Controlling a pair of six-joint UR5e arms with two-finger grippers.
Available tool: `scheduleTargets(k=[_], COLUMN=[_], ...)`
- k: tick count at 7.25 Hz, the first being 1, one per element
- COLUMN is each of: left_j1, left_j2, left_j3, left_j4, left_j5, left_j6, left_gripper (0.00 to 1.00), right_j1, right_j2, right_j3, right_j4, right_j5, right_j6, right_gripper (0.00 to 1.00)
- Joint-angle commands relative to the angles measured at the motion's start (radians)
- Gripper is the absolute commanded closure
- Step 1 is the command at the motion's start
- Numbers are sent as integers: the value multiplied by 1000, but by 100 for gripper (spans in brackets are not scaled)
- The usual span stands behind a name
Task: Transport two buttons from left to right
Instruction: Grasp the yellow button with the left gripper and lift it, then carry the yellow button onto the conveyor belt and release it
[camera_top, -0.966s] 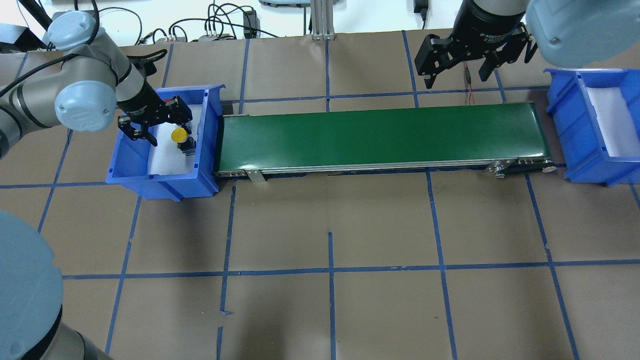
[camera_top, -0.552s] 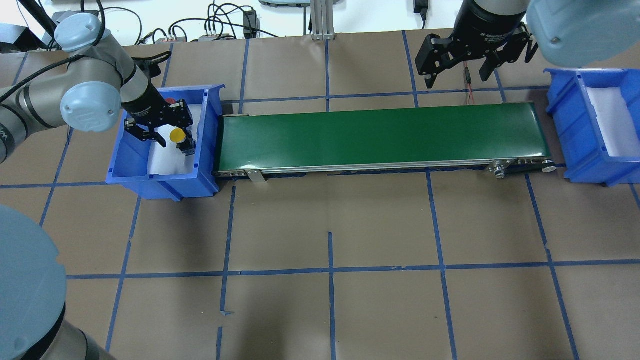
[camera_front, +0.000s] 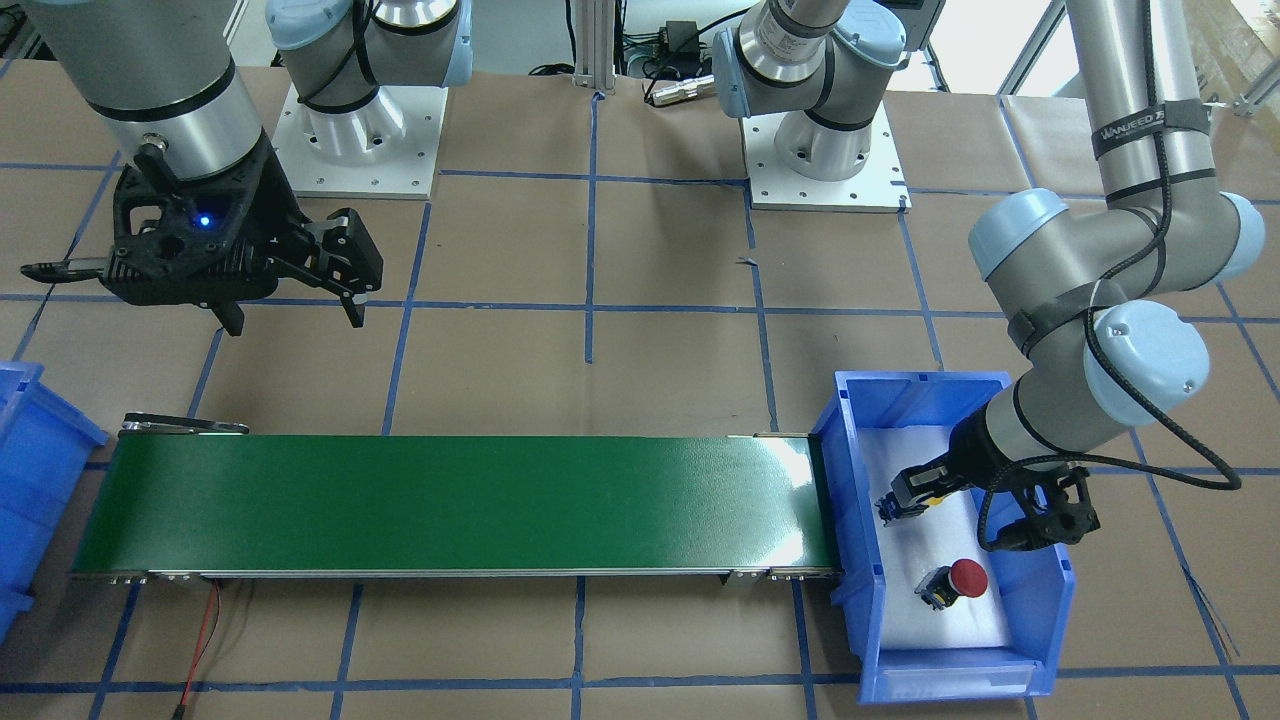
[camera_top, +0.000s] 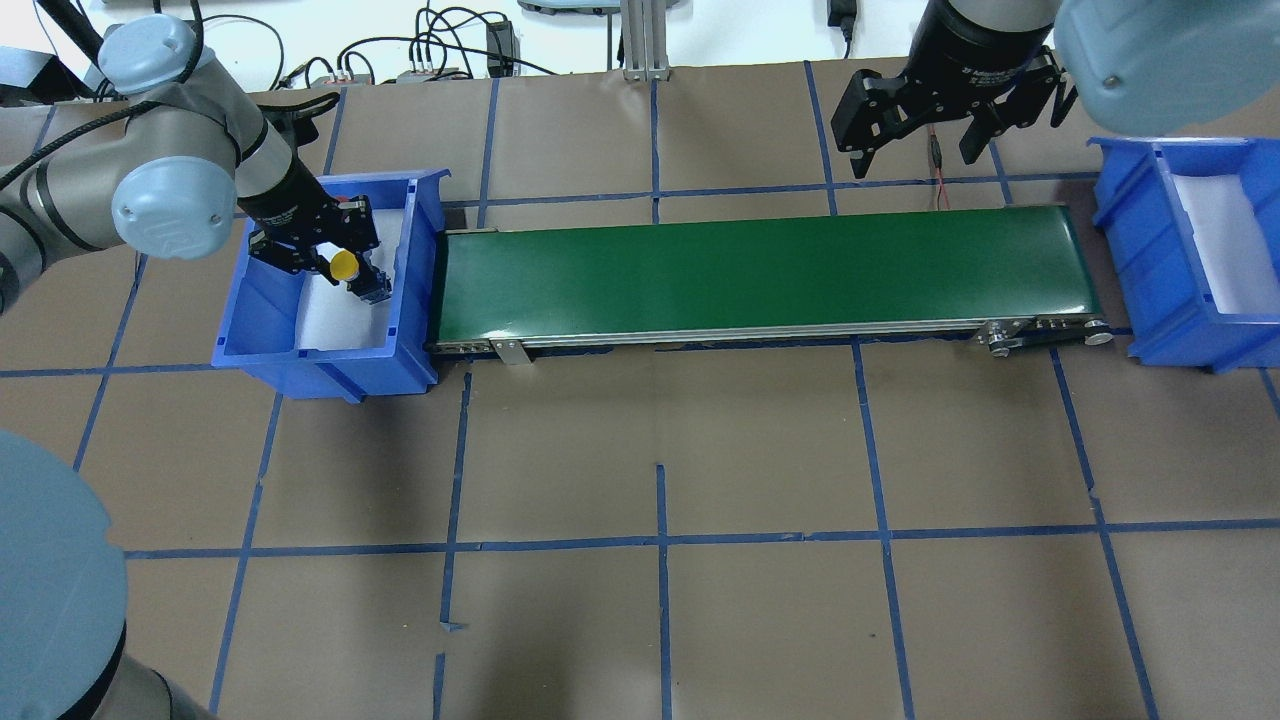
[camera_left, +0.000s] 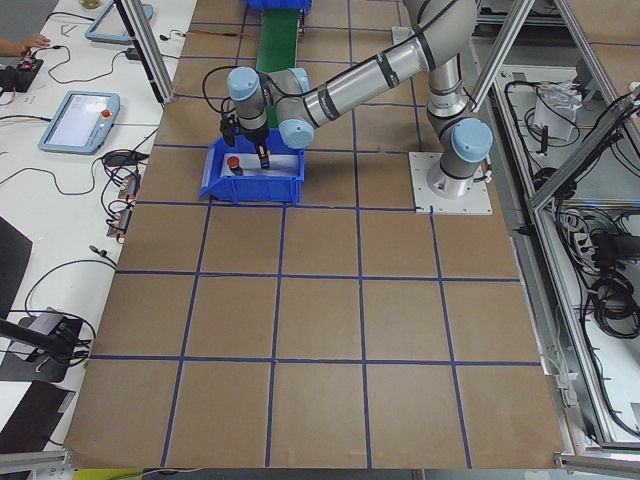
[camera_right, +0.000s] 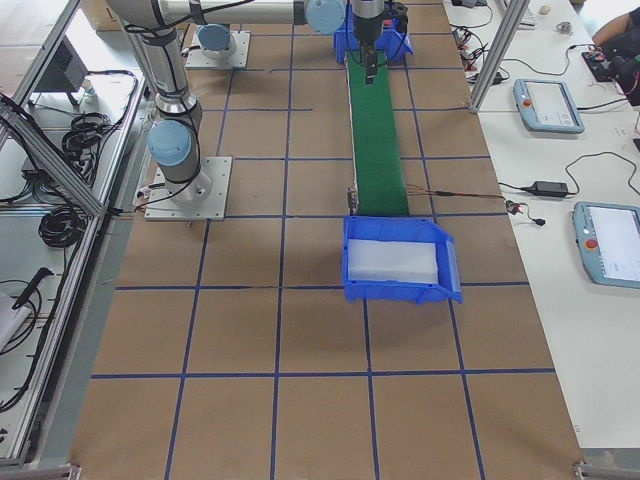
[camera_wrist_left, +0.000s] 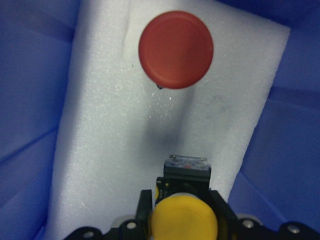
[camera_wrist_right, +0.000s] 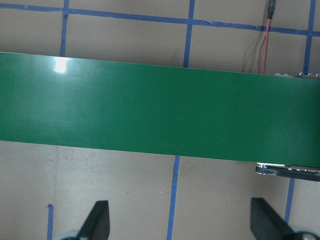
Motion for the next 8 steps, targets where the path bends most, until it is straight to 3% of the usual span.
scheduleTargets(k=[1,4,8], left_j1=[14,-19,-258], left_j2=[67,161,72], left_j3=[13,88,151], left_j4=[-43,-201,-171], left_j5=[11,63,94], left_j6=[12,12,-6], left_gripper=[67,67,67], right_j1=[0,-2,0], right_j2=[1,1,1], right_j3=[0,0,0], right_j4=[0,0,0], right_j5=[0,-1,-1], right_j6=[2,1,-1], right_gripper=[0,0,0])
